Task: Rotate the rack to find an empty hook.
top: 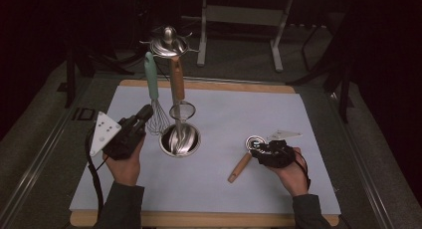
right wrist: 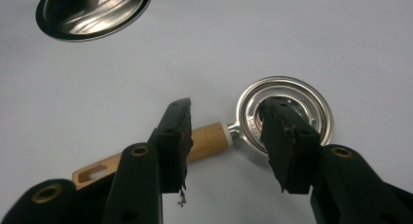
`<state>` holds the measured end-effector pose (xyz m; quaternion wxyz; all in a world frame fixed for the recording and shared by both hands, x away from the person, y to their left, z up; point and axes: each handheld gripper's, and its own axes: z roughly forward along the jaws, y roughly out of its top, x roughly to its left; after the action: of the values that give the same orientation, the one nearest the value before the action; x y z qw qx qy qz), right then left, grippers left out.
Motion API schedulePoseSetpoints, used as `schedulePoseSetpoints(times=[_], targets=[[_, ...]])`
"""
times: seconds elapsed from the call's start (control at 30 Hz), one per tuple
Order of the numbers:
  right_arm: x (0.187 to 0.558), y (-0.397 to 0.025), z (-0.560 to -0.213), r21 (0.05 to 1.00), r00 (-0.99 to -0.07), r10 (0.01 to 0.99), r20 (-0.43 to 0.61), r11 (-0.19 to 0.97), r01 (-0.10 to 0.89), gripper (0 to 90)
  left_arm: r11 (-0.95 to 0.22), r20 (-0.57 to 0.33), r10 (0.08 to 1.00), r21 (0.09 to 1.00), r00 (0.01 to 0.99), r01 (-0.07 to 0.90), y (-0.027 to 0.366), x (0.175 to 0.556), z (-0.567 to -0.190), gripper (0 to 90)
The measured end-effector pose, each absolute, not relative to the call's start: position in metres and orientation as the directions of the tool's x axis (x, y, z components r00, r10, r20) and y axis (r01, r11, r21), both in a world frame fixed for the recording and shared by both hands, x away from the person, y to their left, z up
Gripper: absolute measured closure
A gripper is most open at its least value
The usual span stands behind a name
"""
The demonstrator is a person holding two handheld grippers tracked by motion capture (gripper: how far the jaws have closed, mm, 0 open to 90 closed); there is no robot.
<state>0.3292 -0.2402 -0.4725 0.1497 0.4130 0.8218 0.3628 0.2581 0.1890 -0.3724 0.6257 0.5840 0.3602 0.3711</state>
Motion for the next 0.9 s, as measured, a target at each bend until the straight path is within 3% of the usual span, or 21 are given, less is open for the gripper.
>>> schedulePoseSetpoints(times=[0.43,0.9], targets=[[0.33,-0.242,-0.475,0.716,-0.615,0.785,0.079,0.384,0.583,54.3,0.09,0.01,0.886,0.977,0.464,-0.192,0.185,0.261,-0.313,89.3],[0.33,-0.242,-0.475,0.717,-0.616,0.783,0.083,0.383,0.582,54.3,0.122,-0.013,0.889,0.97,0.458,-0.21,0.185,0.281,-0.283,89.2]])
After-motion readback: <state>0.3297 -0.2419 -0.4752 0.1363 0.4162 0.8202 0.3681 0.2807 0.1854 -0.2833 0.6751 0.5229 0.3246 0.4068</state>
